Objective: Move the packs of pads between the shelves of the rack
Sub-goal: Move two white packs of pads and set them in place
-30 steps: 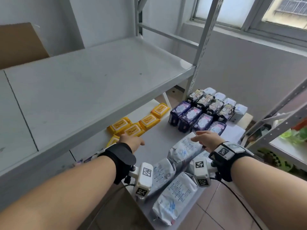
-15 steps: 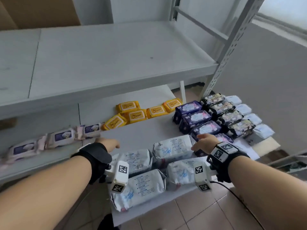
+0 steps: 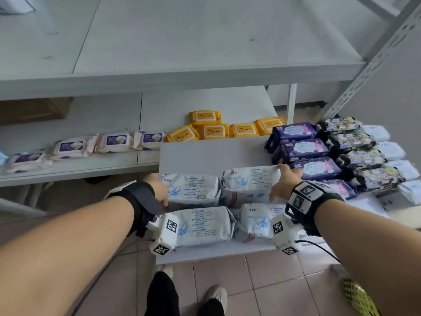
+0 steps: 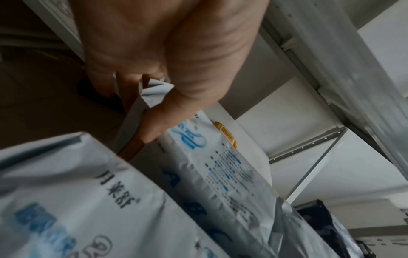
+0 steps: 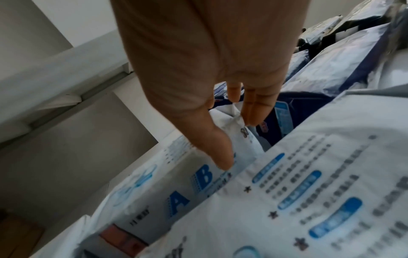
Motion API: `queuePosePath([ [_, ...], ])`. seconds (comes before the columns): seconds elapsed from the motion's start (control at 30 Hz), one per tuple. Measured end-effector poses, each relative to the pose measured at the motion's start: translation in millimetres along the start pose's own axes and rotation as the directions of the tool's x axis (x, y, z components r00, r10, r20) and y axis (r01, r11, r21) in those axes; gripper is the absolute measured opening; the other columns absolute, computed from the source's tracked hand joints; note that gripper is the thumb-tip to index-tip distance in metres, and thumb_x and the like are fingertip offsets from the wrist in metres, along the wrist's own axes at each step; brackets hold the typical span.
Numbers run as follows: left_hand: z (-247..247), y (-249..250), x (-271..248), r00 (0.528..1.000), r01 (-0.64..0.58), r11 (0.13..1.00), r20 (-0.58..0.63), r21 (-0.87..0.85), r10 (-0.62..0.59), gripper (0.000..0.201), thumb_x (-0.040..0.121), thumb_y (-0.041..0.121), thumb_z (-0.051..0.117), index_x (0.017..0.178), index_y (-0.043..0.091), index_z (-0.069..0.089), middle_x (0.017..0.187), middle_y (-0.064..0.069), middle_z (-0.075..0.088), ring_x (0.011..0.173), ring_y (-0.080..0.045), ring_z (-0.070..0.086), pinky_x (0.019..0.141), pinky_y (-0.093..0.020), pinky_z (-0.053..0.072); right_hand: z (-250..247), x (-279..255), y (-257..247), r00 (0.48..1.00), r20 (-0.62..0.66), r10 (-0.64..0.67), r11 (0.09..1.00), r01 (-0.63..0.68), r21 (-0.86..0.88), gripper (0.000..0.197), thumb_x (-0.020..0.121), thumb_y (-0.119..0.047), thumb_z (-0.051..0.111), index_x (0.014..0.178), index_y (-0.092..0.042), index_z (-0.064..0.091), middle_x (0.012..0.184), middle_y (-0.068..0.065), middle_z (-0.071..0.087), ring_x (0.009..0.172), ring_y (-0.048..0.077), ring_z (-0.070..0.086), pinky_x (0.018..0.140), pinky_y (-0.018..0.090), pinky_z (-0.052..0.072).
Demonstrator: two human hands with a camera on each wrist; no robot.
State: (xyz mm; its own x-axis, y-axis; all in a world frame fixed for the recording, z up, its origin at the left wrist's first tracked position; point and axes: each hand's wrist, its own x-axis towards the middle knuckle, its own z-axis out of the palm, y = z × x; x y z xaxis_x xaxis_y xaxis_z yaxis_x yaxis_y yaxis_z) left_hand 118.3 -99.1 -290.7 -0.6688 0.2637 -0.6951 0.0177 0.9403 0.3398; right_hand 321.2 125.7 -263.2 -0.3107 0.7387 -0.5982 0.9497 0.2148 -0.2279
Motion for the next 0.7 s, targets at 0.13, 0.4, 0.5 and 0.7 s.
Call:
queuePosePath([
  [0.13, -6, 4, 3, 0.998, -0.008, 0.999, 0.060, 0.033, 0.006, 0.087, 0.067, -0.010, 0.075, 0.143, 0.007, 0.036, 0.135, -0.016, 0.053, 0.117, -0.032, 0.056, 0.087, -0.029, 0.052, 0, 13, -5, 1.000, 0.007, -0.001, 1.000, 0.001, -0.011, 0.101, 0.068, -0.001, 0.078, 0.147, -0.024, 0.020, 0.144, 0.016, 0.022, 0.124, 0.037, 0.043, 0.105, 0.045, 0.040],
  [0.4, -30, 10, 30, 0.969, -0.019, 0.980, 0.239, -0.198, 0.067, 0.058, 0.073, -0.020, 0.065, 0.125, 0.000, 0.049, 0.123, -0.021, 0.060, 0.106, -0.034, 0.059, 0.093, -0.042, 0.047, -10, 49, -9, 0.998, 0.021, -0.054, 0.990, 0.050, 0.130, 0.101, 0.064, -0.012, 0.085, 0.148, -0.017, 0.027, 0.141, 0.010, 0.046, 0.127, 0.029, 0.045, 0.101, 0.033, 0.038],
  [0.5, -35, 8, 40, 0.948, -0.007, 0.940, 0.298, -0.340, 0.115, 0.042, 0.078, -0.021, 0.058, 0.113, 0.001, 0.055, 0.125, -0.020, 0.058, 0.122, -0.031, 0.051, 0.101, -0.034, 0.039, -9, 63, -8, 0.997, 0.039, -0.063, 0.963, 0.051, 0.264, 0.096, 0.064, -0.018, 0.086, 0.144, -0.015, 0.034, 0.135, 0.005, 0.050, 0.115, 0.023, 0.051, 0.095, 0.028, 0.040],
  [0.7, -35, 3, 58, 0.914, 0.170, 0.799, 0.395, -0.576, 0.090, 0.015, 0.091, 0.005, 0.055, 0.104, 0.007, 0.061, 0.104, -0.018, 0.063, 0.091, -0.033, 0.060, 0.083, -0.043, 0.048, 3, 81, -26, 0.996, 0.052, -0.068, 0.911, 0.041, 0.410, 0.059, 0.070, -0.026, 0.082, 0.122, -0.012, 0.059, 0.117, 0.009, 0.065, 0.102, 0.025, 0.063, 0.094, 0.037, 0.049],
])
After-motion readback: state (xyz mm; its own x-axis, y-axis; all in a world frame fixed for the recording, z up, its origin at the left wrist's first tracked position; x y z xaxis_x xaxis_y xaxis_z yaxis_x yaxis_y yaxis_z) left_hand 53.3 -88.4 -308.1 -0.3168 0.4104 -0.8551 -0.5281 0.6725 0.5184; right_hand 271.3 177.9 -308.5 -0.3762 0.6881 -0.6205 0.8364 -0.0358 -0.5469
